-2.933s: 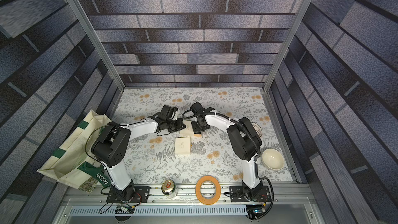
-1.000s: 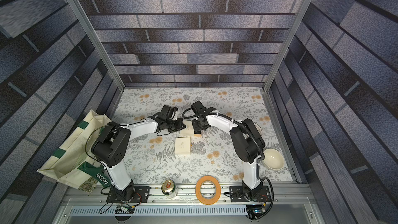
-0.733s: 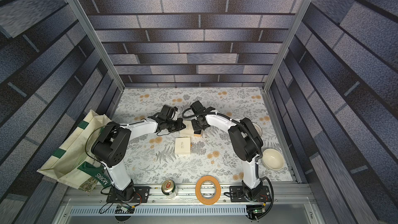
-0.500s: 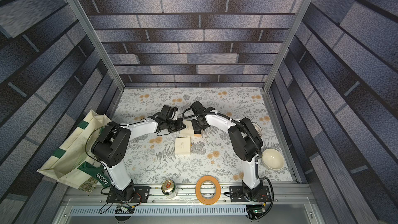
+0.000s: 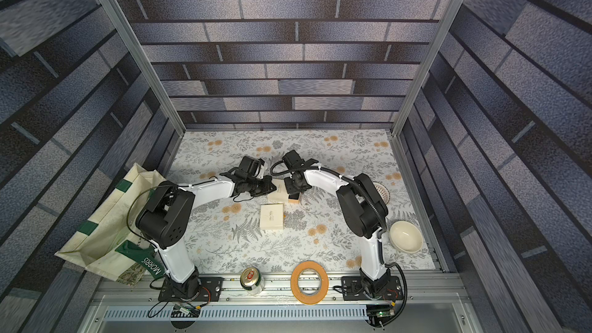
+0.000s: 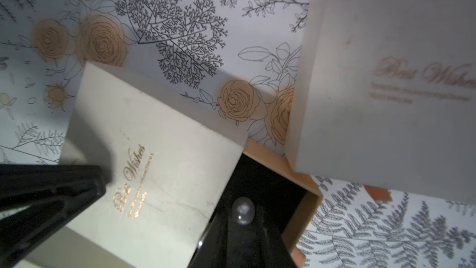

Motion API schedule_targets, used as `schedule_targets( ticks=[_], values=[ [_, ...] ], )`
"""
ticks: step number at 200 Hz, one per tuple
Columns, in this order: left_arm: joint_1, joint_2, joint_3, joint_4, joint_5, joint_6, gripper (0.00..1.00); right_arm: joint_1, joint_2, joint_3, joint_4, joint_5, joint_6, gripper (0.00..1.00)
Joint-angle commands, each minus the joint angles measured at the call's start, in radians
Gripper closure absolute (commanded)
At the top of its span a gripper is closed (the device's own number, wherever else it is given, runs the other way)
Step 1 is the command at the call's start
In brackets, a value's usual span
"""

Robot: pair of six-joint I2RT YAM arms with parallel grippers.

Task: Take out the earrings from the drawer-style jewelry box
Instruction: Pick up the earring from the drawer.

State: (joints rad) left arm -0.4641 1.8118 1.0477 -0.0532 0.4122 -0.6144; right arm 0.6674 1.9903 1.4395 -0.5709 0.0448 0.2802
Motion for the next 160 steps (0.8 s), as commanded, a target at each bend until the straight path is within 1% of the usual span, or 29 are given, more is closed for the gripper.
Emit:
schedule_targets(
  ticks=[1, 160],
  values=[
    [0.006, 0.026, -0.029, -0.094, -0.038, -0.005, 1.00, -0.002, 0.015, 0.024, 0.002, 0.017, 0.018, 0.77],
    [0.006, 0.026, -0.035, -0.089, -0.041, -0.008, 1.00, -0.012, 0.014, 0.022, 0.028, 0.037, 0.043, 0.77]
  ],
)
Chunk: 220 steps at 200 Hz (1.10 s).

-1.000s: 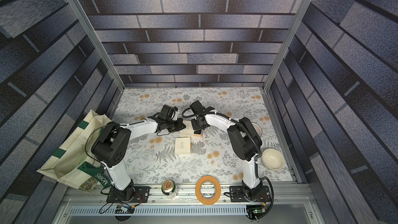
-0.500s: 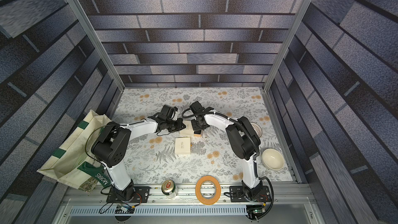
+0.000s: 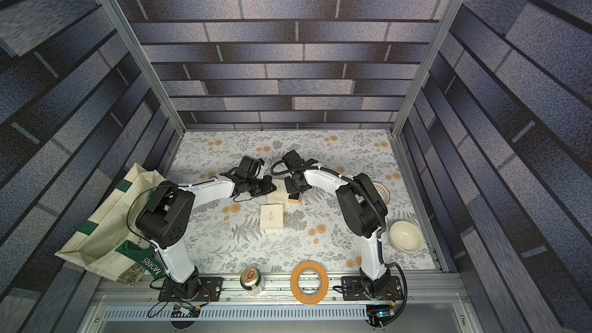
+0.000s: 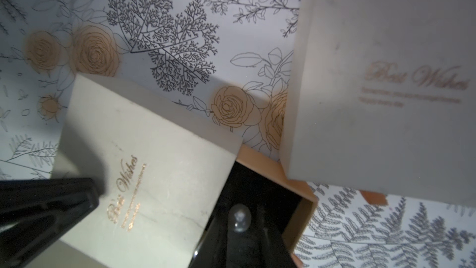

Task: Take out the earrings from the drawer-style jewelry box
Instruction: Pick up the earring from the drawer.

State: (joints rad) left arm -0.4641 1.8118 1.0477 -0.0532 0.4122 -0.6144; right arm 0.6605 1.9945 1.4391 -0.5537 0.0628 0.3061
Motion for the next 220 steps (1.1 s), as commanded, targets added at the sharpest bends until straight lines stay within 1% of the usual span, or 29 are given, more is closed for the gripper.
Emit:
schedule_targets(
  ticks=[1, 128, 132, 220],
  values=[
    [0.006, 0.026, -0.036, -0.089, -0.040, -0.008, 1.00, -0.006, 0.010, 0.023, 0.011, 0.019, 0.018, 0.77],
    [0.007, 0.027, -0.037, -0.089, -0.042, -0.009, 1.00, -0.007, 0.022, 0.018, 0.022, 0.038, 0.014, 0.78],
    [0.007, 0.029, -0.037, -0.089, -0.041, -0.010, 1.00, -0.007, 0.051, 0.018, 0.021, 0.038, 0.014, 0.78],
    [0.007, 0.029, -0.035, -0.089, -0.039, -0.010, 1.00, -0.007, 0.045, 0.004, 0.027, 0.035, 0.014, 0.86]
  ],
)
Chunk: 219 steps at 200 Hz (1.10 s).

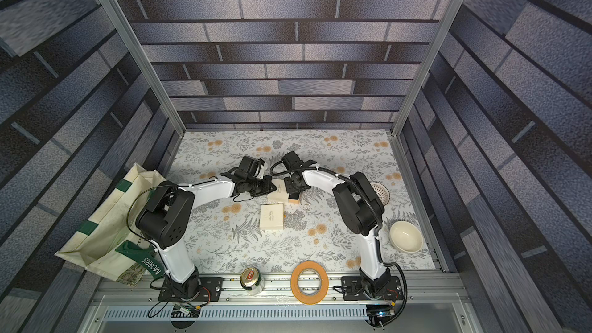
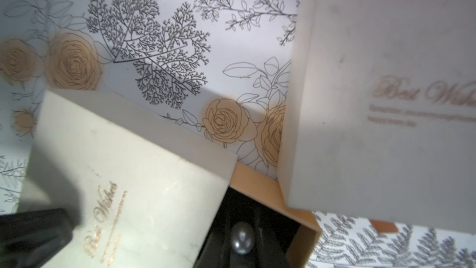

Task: Take out the earrings from the drawer-style jewelry box
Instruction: Pick up the earring from the drawer.

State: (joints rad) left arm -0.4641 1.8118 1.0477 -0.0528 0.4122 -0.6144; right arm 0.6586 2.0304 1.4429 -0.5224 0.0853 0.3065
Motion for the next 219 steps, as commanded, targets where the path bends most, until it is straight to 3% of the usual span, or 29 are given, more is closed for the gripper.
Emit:
schedule_targets(
  ticks=[1, 95, 219],
  values=[
    [0.007, 0.030, -0.035, -0.090, -0.040, -0.009, 1.00, -0.005, 0.009, 0.001, -0.005, 0.013, 0.013, 0.86],
    [0.007, 0.031, -0.028, -0.093, -0.036, -0.007, 1.00, -0.006, -0.051, -0.010, 0.007, 0.016, 0.003, 1.00],
    [0.004, 0.035, -0.029, -0.086, -0.034, -0.010, 1.00, -0.005, -0.124, -0.055, 0.002, 0.029, 0.001, 1.00]
  ],
)
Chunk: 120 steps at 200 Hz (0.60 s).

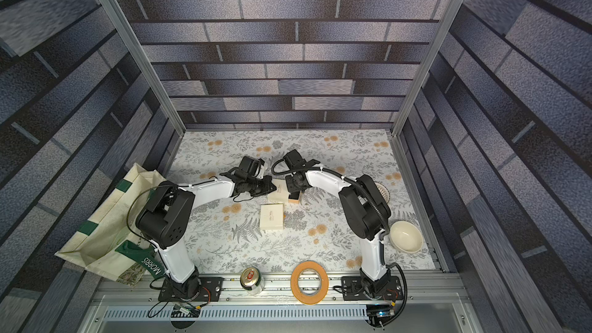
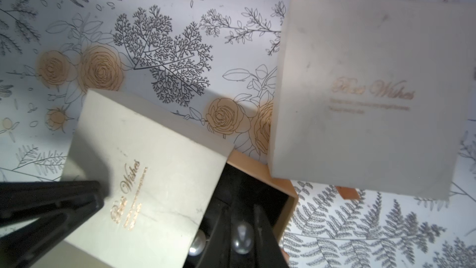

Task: Take out the earrings from the drawer-style jewelry box
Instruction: Pick up the earring from the drawer.

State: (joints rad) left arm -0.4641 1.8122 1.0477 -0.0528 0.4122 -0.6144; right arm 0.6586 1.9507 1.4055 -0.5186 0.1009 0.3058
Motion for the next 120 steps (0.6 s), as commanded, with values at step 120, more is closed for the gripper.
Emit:
schedule_targets(
  ticks=[120],
  values=[
    [0.006, 0.036, -0.023, -0.090, -0.032, -0.008, 1.00, -0.025, -0.243, -0.218, 0.029, 0.071, 0.061, 1.00]
  ],
)
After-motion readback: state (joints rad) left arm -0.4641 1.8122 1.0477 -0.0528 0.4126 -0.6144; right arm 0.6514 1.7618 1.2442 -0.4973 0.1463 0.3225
